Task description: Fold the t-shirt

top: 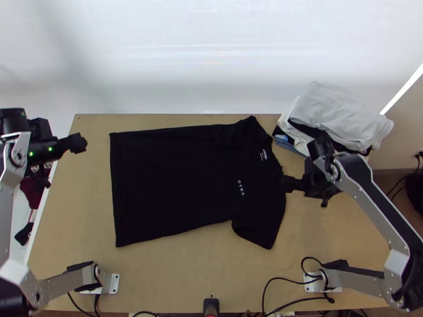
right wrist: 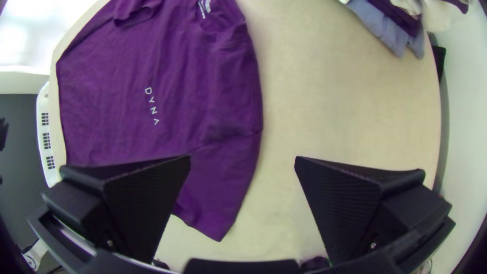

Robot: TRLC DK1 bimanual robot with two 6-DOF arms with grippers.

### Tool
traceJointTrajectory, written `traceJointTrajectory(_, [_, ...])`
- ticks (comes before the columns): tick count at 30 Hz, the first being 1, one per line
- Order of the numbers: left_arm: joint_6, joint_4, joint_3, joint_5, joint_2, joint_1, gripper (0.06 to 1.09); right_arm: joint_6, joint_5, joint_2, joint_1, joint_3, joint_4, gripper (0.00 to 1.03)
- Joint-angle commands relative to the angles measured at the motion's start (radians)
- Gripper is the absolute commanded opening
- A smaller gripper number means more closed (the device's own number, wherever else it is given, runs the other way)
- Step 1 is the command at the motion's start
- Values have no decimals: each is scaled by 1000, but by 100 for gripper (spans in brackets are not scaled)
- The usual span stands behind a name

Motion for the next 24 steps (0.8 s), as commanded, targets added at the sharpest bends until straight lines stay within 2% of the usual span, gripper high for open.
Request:
traceJointTrajectory(1, [10,5,-55,32,-60,-8,96,-17,-36,-22,-3,-89,80,90])
traceJointTrajectory(5, [12,-11,-81,48,-94,-10,96,-26,-86,0,-17,-161,178,87])
traceJointTrajectory(10, [16,-39,-78,51,-111,-8,96,-37,-86,52,-33,-209,256,86])
traceJointTrajectory(11, [16,-44,-77,51,-112,-8,96,-38,-88,59,-39,-213,267,84])
traceJointTrajectory(14, [16,-56,-78,51,-115,-8,96,-41,-88,64,-45,-239,330,62])
traceJointTrajectory(24, [16,-77,-69,49,-125,-4,96,-74,-88,116,-71,-279,387,61])
